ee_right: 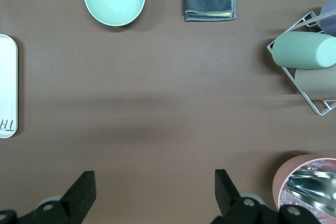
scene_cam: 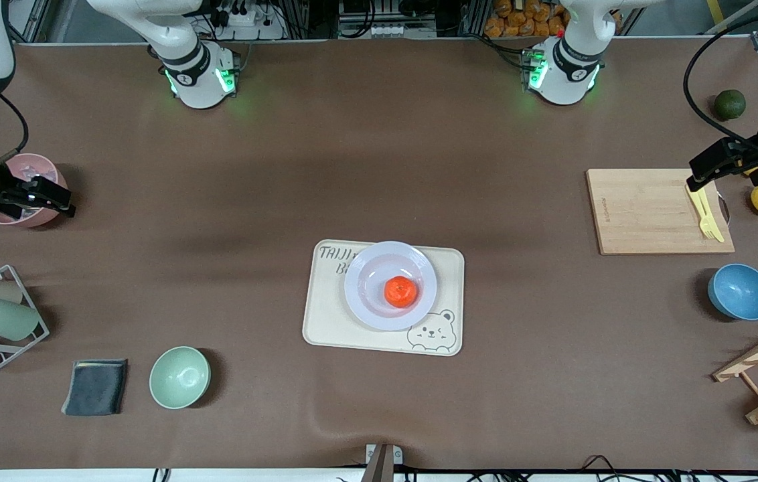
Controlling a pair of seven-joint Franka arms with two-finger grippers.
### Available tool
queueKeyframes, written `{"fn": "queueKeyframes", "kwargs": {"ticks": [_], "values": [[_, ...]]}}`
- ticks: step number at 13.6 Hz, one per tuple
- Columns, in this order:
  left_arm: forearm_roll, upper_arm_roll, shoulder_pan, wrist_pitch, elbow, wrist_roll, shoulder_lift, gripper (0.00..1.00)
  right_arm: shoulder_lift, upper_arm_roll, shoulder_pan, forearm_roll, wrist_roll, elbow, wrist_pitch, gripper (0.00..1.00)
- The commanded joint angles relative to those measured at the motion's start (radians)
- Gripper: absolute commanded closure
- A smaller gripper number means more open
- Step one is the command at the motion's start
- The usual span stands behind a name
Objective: Place orange and plate with both arms
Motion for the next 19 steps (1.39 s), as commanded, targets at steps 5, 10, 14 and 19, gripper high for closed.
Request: {"fn": "queueKeyframes", "kwargs": {"ticks": [5, 10, 14, 19], "values": [[-0.003, 0.0, 0.014, -0.01, -0.009, 0.018, -0.013, 0.0, 0.003, 0.016, -0.022, -0.009, 0.013, 0.061, -0.006, 0.0], [-0.002, 0.001, 0.014, -0.011, 0.002, 0.018, -0.012, 0.0, 0.011, 0.016, -0.029, -0.011, 0.005, 0.109, -0.015, 0.0], [0.0, 0.001, 0.015, -0.011, 0.002, 0.02, -0.01, 0.0, 0.012, 0.016, -0.043, -0.011, 0.006, 0.117, -0.015, 0.0], [-0.002, 0.001, 0.014, -0.011, 0.002, 0.02, -0.01, 0.0, 0.012, 0.016, -0.045, -0.009, 0.005, 0.128, -0.015, 0.0]]}}
